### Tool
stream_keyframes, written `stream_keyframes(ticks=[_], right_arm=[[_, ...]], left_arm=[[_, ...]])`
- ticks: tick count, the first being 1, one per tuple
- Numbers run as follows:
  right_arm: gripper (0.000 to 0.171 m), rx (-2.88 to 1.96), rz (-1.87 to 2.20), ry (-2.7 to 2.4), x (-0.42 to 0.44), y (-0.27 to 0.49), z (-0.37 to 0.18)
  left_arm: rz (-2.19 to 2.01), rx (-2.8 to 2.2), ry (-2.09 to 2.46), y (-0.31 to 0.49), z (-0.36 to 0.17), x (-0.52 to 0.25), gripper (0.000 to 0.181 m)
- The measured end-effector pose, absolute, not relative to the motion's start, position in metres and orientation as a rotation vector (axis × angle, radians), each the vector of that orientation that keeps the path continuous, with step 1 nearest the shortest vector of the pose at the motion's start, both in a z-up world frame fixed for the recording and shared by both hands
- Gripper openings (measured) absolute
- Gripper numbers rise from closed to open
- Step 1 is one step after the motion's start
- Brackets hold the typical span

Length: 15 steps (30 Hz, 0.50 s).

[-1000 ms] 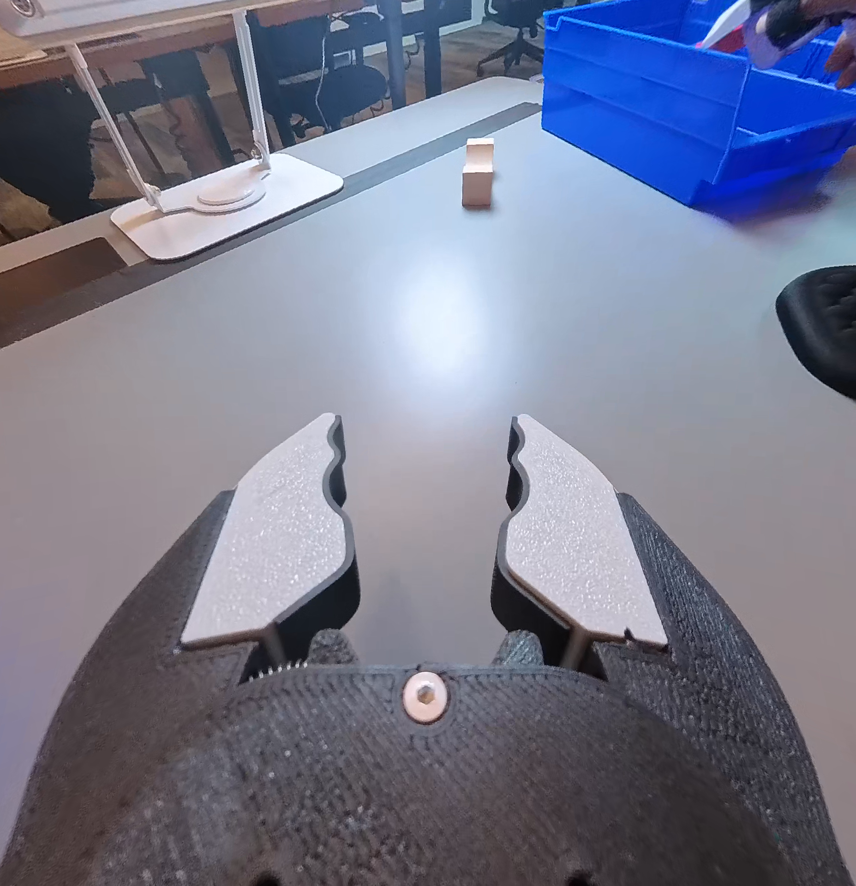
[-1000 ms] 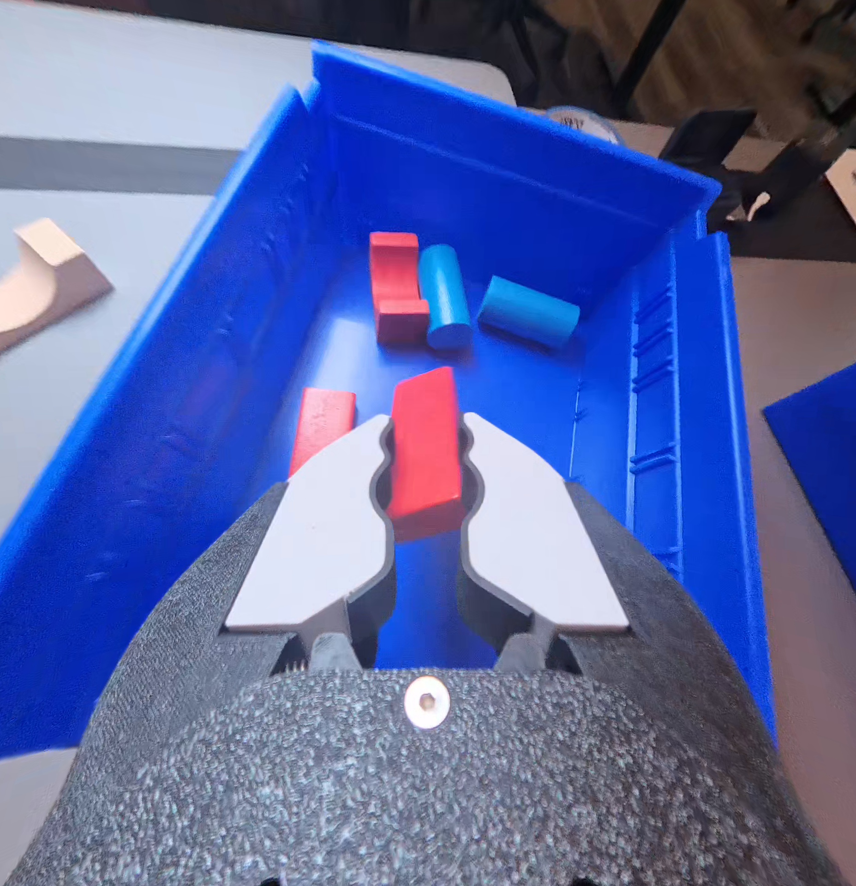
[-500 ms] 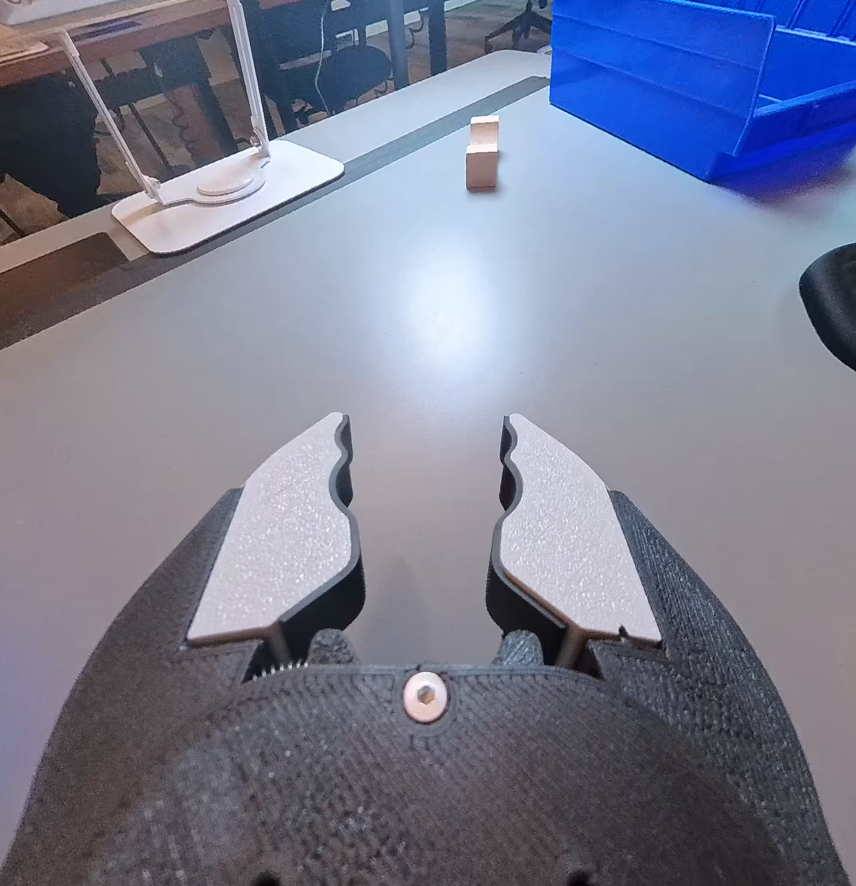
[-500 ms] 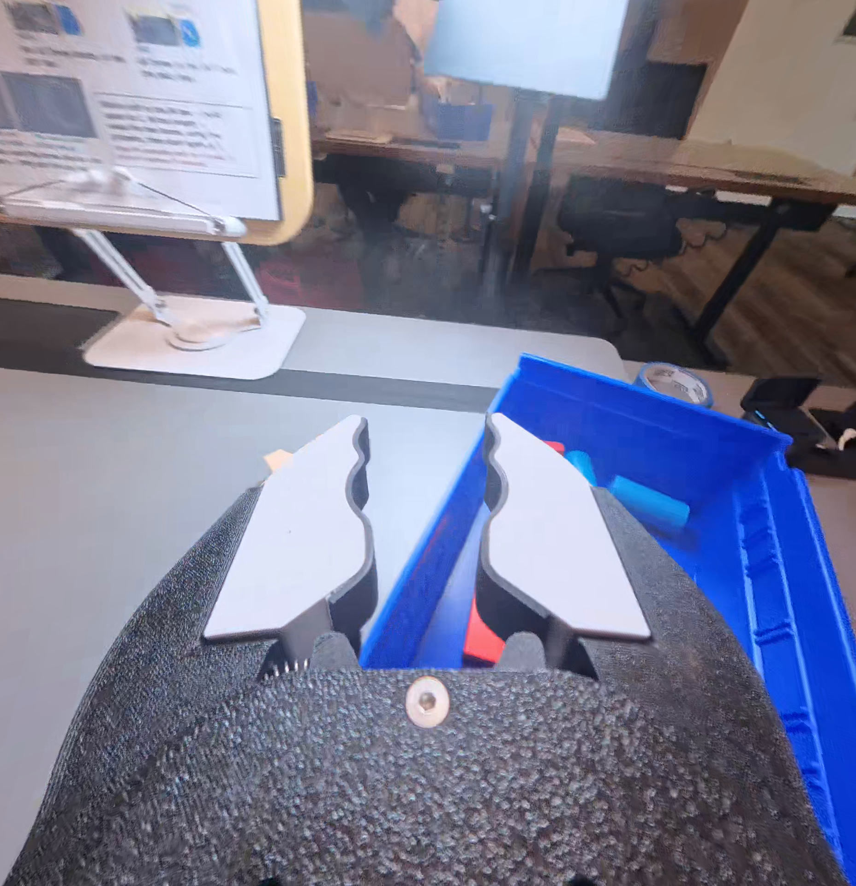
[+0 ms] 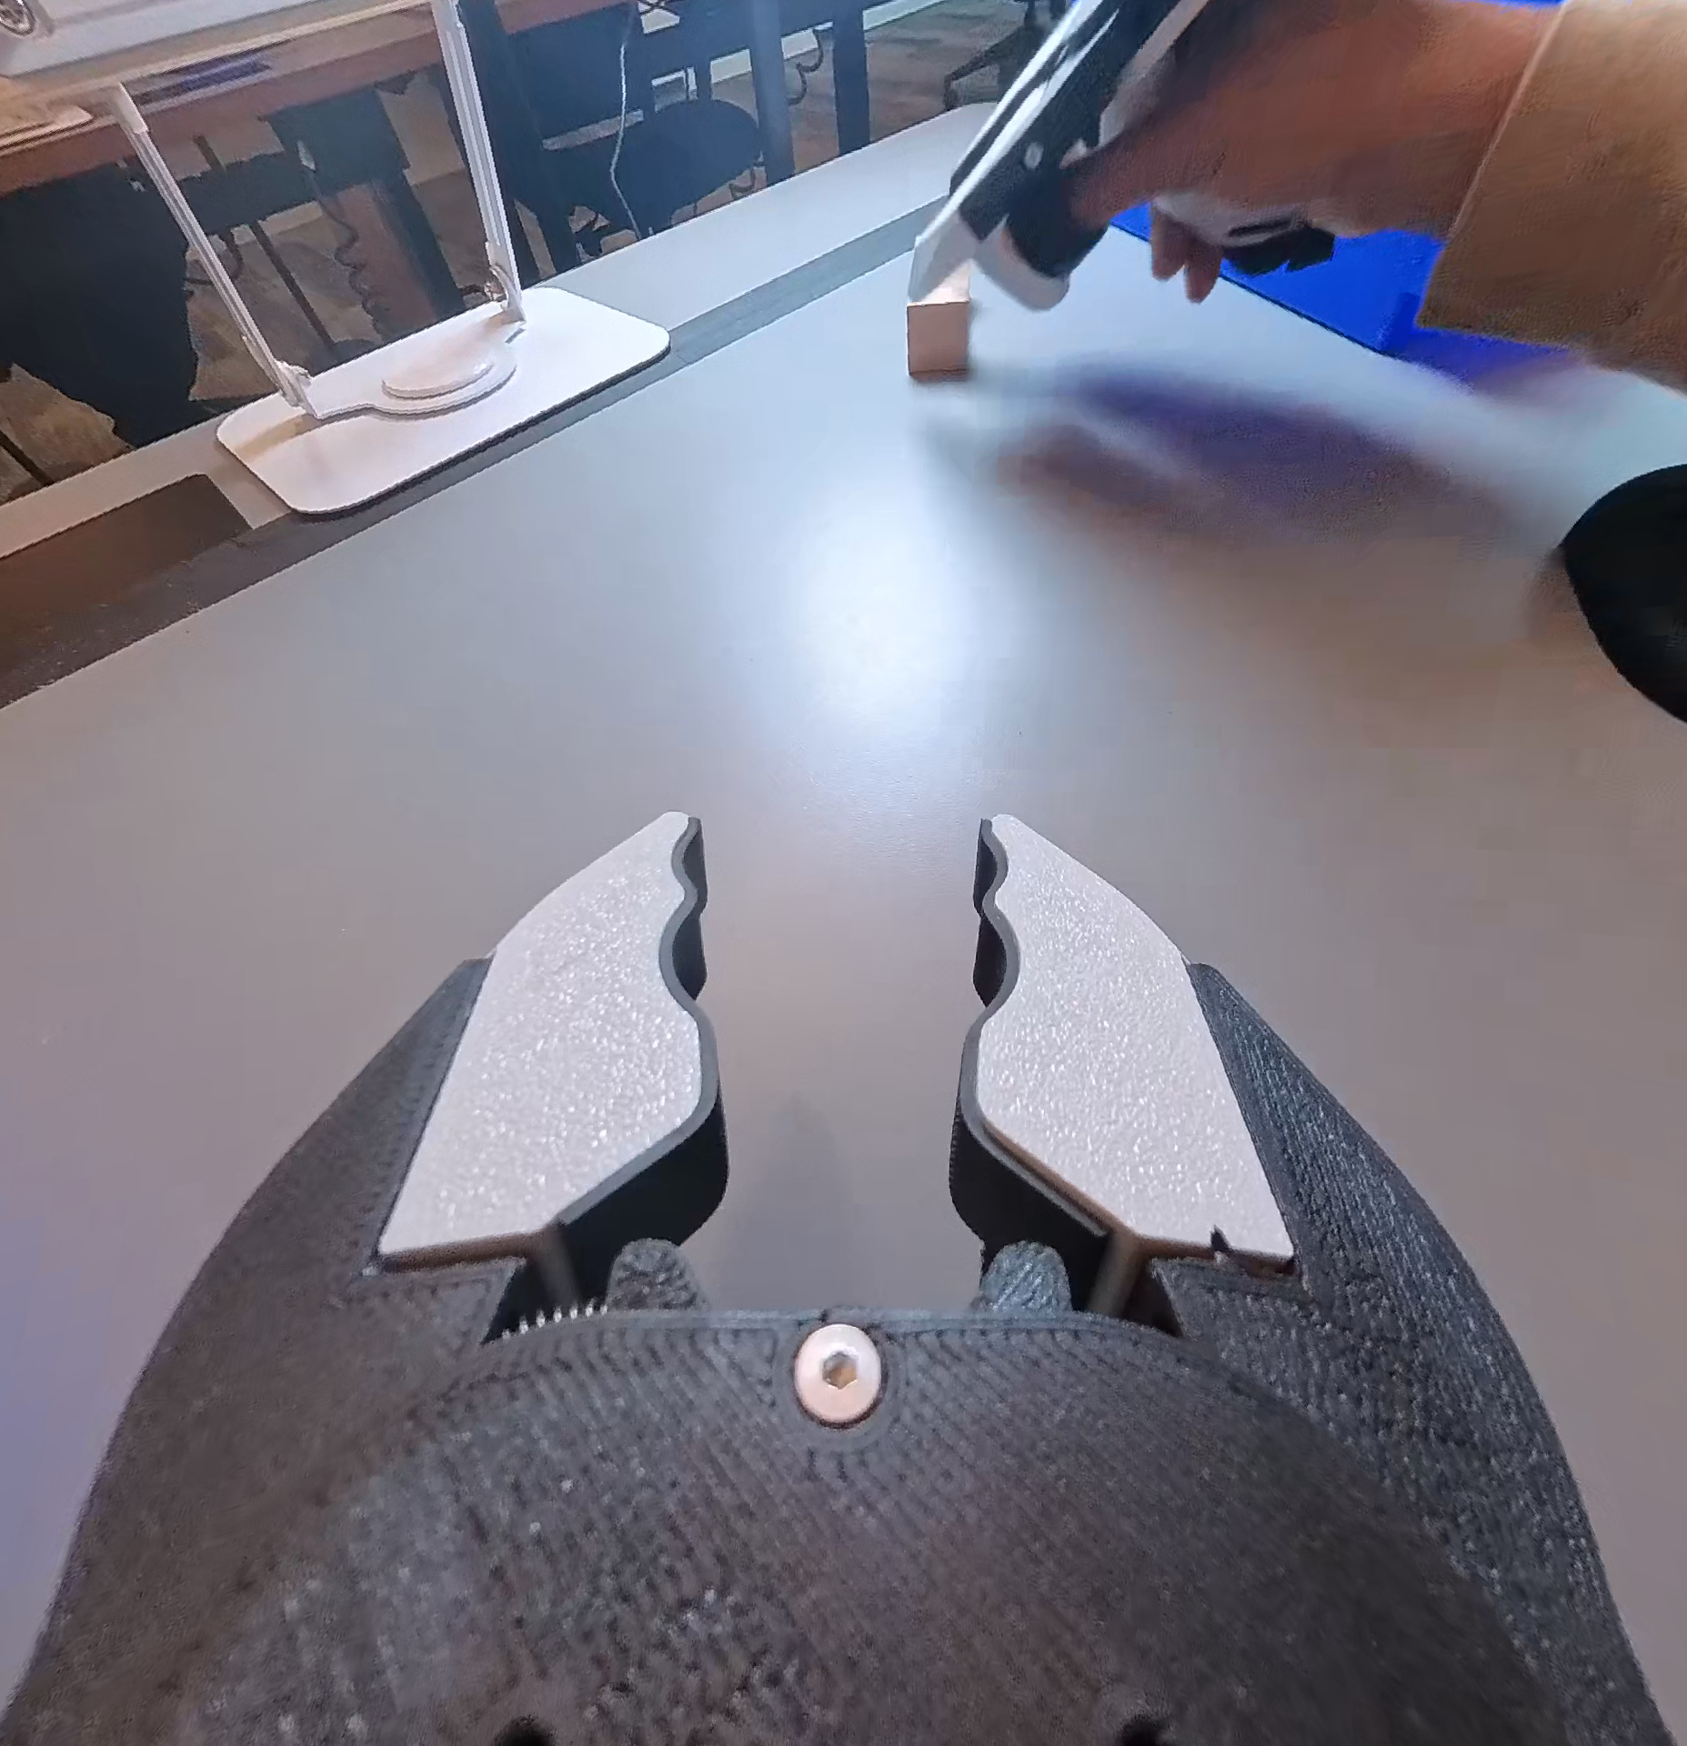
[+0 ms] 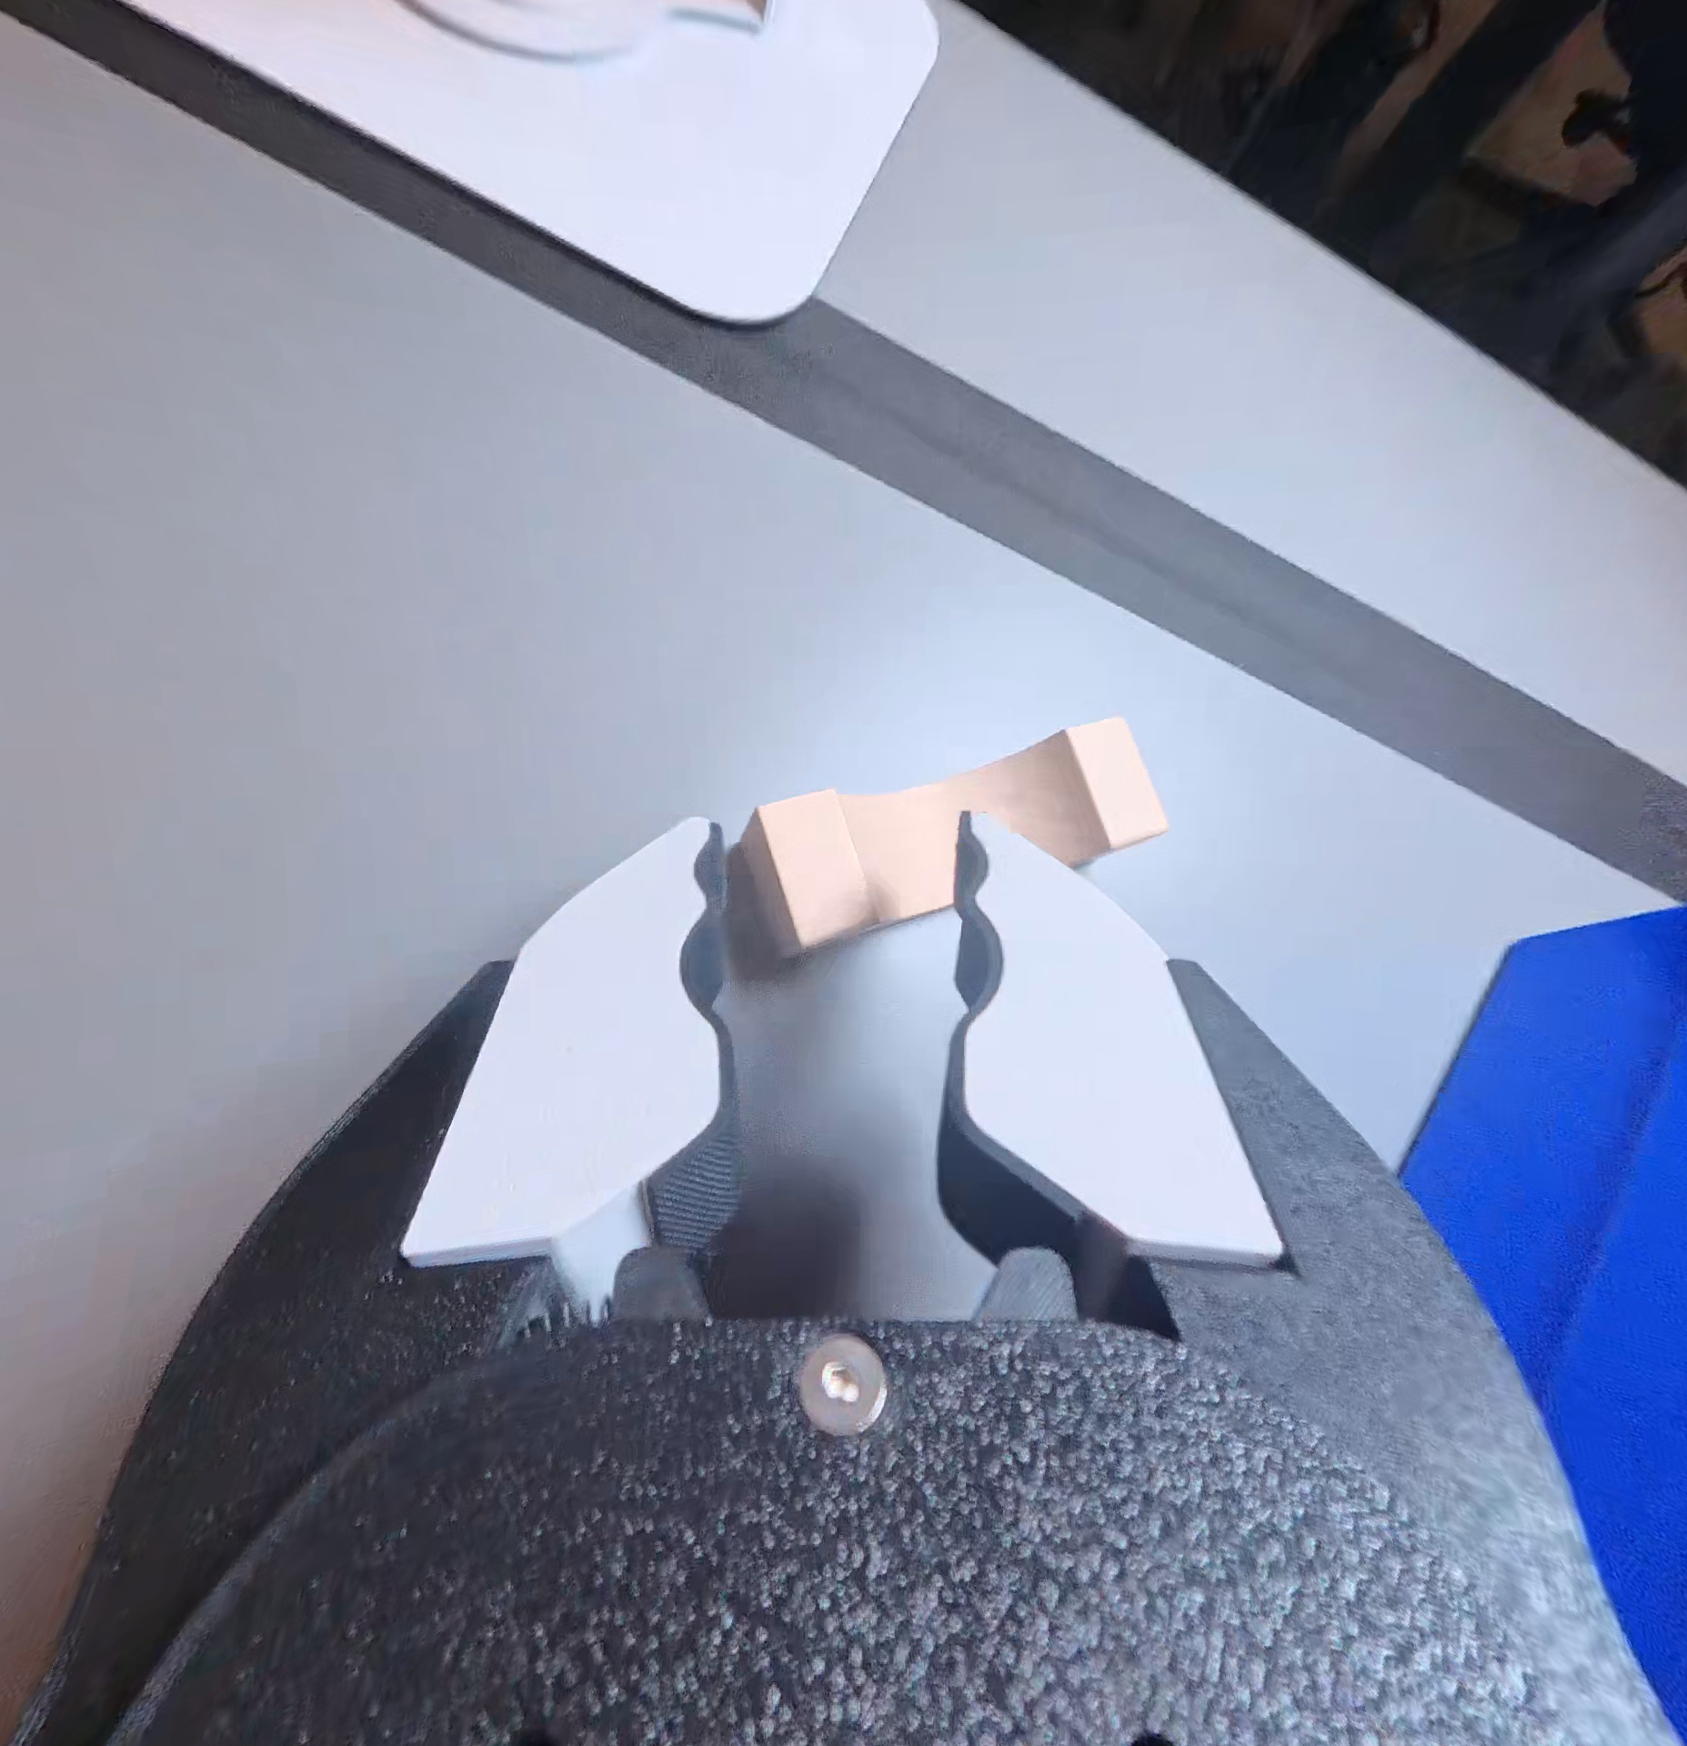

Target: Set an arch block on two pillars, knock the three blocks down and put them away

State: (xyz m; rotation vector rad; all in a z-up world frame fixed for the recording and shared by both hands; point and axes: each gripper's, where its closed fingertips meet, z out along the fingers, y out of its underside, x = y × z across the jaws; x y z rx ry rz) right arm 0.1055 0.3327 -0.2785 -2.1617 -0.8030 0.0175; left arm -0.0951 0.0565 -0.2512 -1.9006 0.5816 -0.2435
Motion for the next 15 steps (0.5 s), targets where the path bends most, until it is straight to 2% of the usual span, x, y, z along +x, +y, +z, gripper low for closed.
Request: stream_keyframes(ticks=[1,2,6,8,11,15], right_arm=[[0.028,-2.188,0.018,-0.821,0.105,0.335,-0.29],[0.024,-2.185,0.025,-0.828,0.103,0.336,-0.296],[0.021,-2.103,0.075,-0.928,0.086,0.321,-0.284],[0.021,-1.999,0.182,-0.946,0.071,0.304,-0.252],[0.021,-1.808,0.326,-0.879,0.066,0.281,-0.176],[0.021,-1.681,0.319,-0.711,0.121,0.266,-0.095]], left_arm=[[-0.247,-1.901,0.58,0.057,-0.251,-0.095,0.055],[-0.251,-1.902,0.579,0.057,-0.251,-0.095,0.055],[-0.269,-1.905,0.576,0.056,-0.251,-0.095,0.055],[-0.27,-1.905,0.58,0.056,-0.251,-0.095,0.055],[-0.252,-1.896,0.583,0.055,-0.25,-0.095,0.054],[-0.235,-1.893,0.601,0.054,-0.251,-0.094,0.054]])
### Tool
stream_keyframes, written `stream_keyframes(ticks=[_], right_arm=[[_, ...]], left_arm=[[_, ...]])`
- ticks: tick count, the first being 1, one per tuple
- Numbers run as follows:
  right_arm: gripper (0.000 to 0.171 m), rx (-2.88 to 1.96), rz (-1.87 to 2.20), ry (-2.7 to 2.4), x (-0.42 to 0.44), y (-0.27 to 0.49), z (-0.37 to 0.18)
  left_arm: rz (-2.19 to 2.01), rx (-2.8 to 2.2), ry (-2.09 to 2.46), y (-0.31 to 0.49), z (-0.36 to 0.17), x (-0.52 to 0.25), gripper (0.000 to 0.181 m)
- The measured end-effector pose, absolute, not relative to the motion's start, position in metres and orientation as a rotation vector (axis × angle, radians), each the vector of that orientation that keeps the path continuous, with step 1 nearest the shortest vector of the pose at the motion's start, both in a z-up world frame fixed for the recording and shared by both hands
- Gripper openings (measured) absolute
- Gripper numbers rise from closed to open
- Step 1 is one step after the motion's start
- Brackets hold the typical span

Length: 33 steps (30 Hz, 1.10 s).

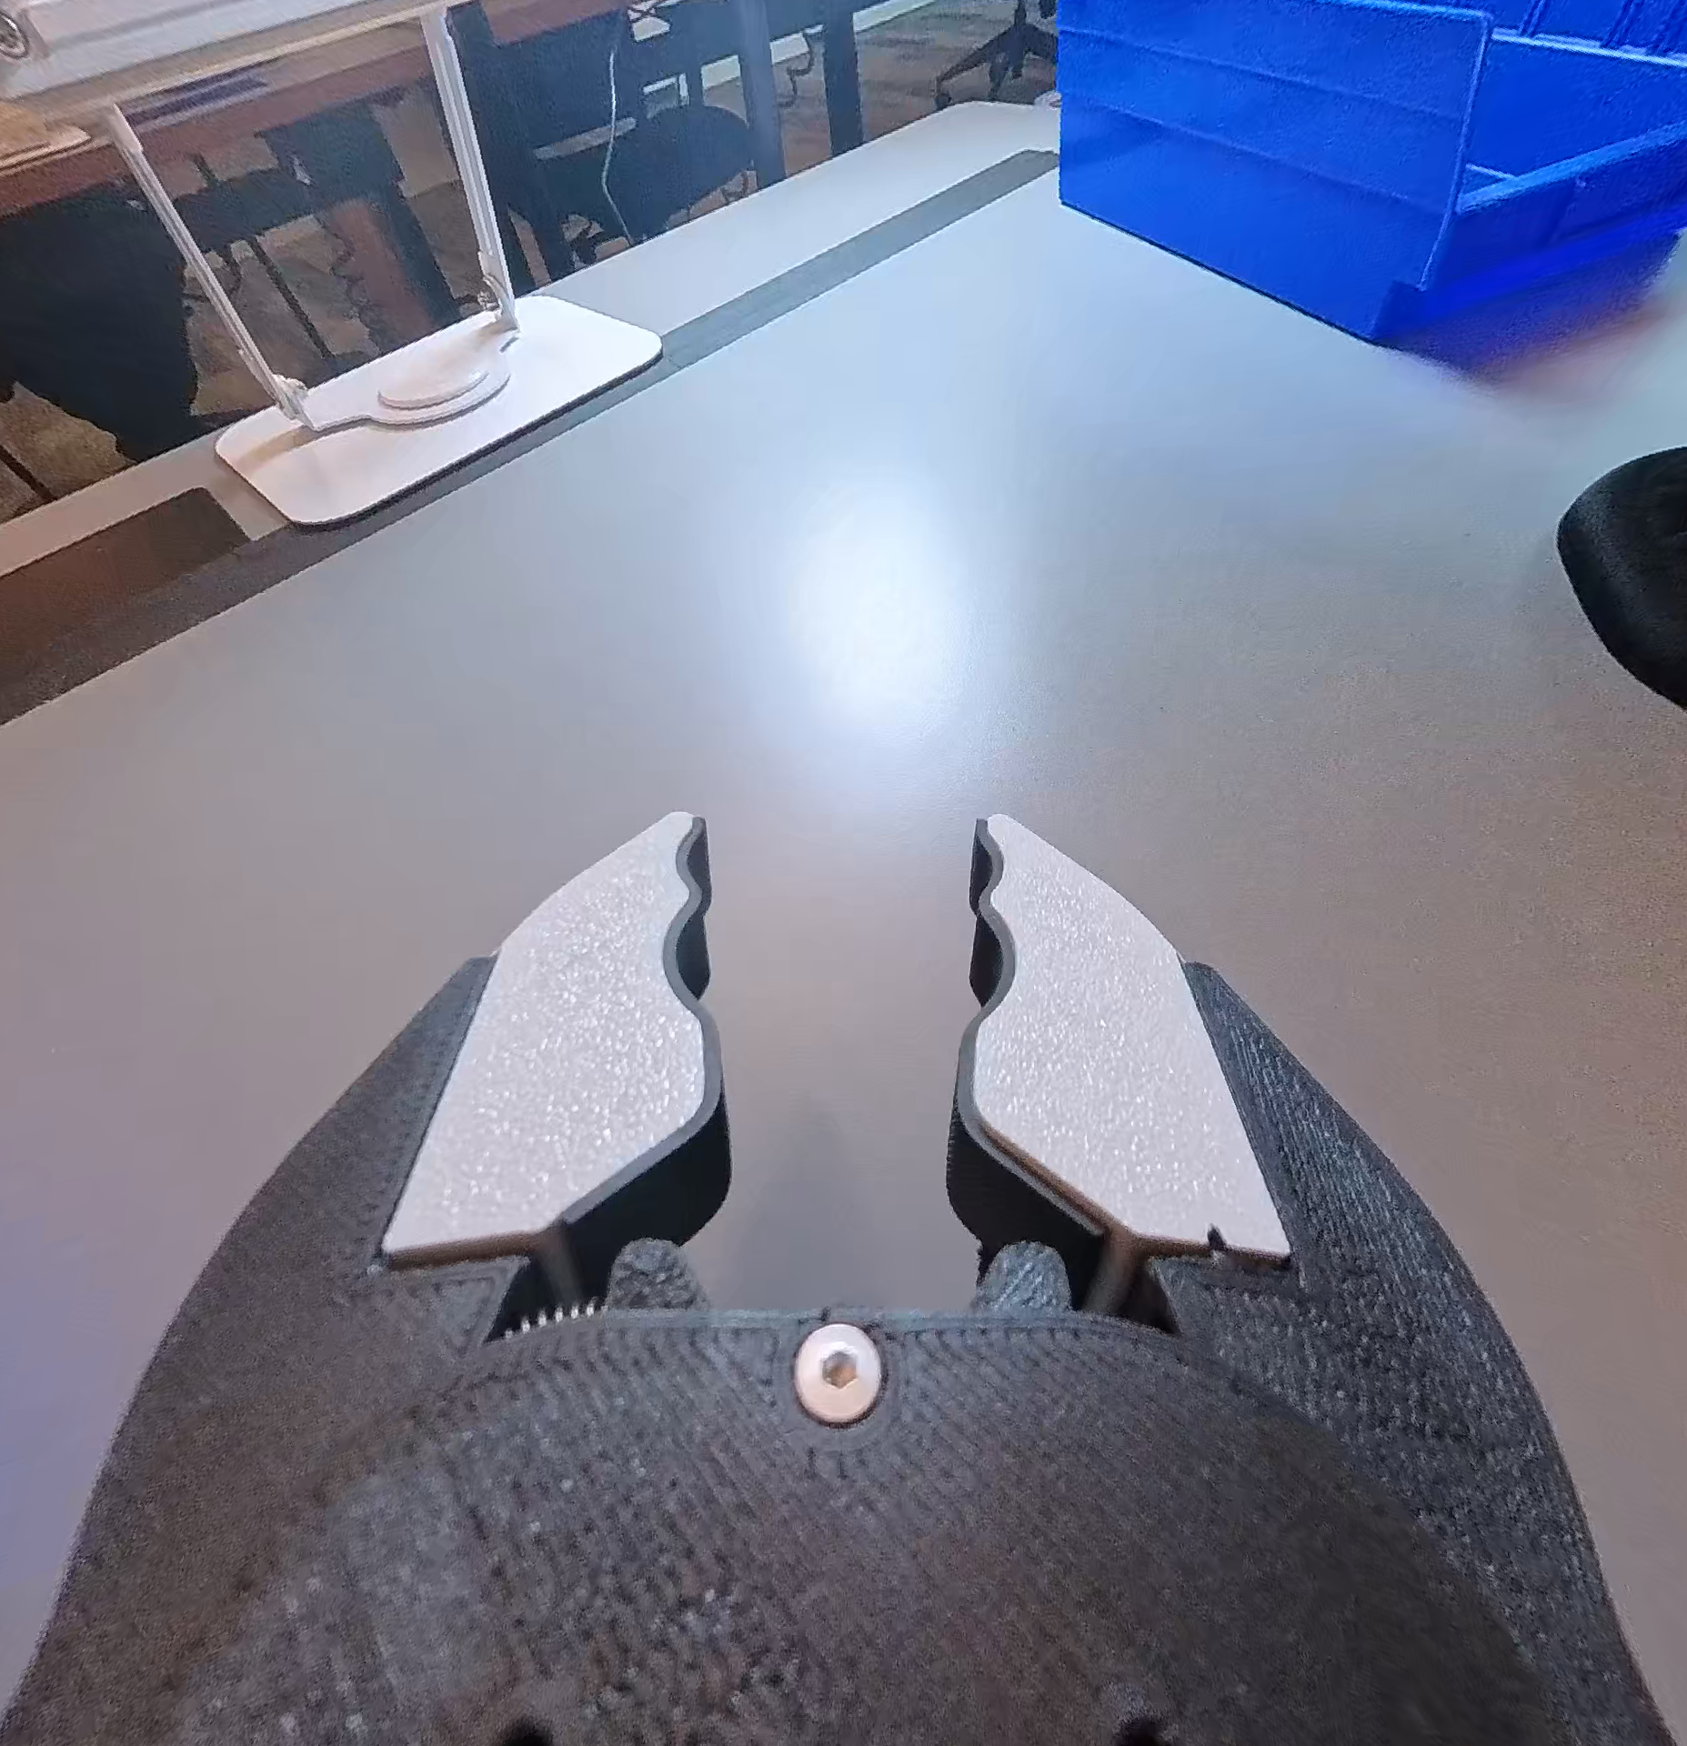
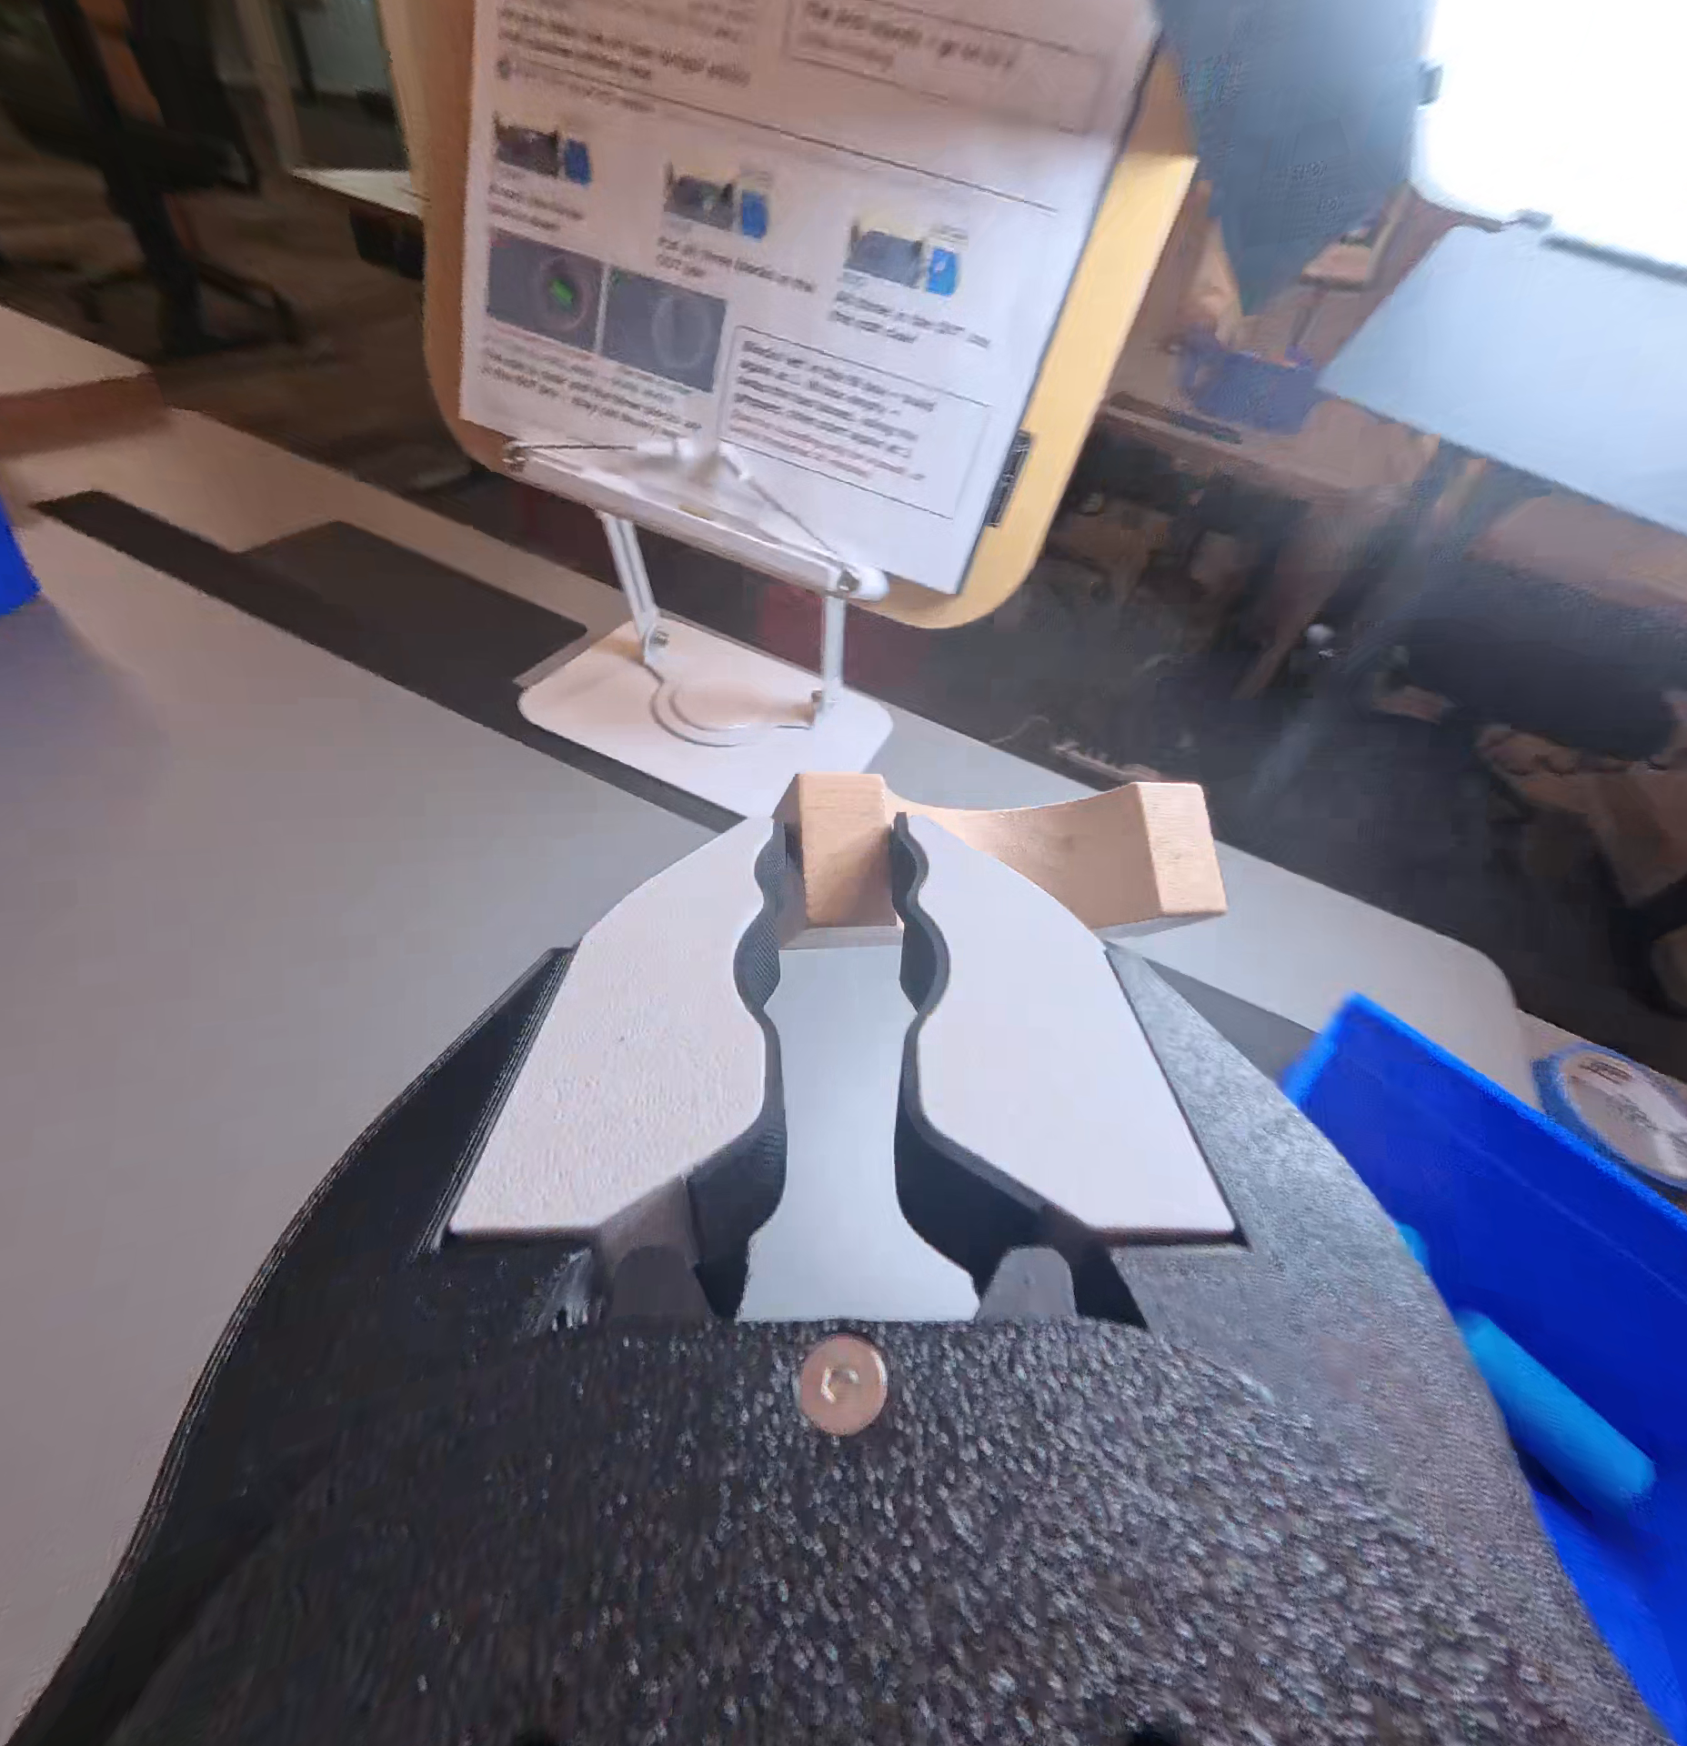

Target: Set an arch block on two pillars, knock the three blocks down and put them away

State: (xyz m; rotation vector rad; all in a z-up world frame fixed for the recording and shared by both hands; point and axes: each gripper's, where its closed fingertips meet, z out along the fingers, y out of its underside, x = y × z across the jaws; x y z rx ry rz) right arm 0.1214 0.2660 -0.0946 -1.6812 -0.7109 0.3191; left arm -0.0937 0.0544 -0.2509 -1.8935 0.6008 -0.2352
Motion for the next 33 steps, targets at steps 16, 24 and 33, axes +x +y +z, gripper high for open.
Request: stream_keyframes(ticks=[16,24,33], right_arm=[[0.021,-2.429,-0.363,-1.18,0.36,0.26,-0.254],[0.031,-2.433,-0.332,-1.061,0.364,0.247,-0.249],[0.042,-2.093,-0.101,-0.946,0.326,0.2,-0.204]], left_arm=[[-0.439,-1.927,0.534,0.054,-0.252,-0.088,0.049],[-0.44,-1.922,0.542,0.053,-0.252,-0.087,0.049],[-0.321,-1.736,0.463,0.038,-0.204,-0.112,0.051]])
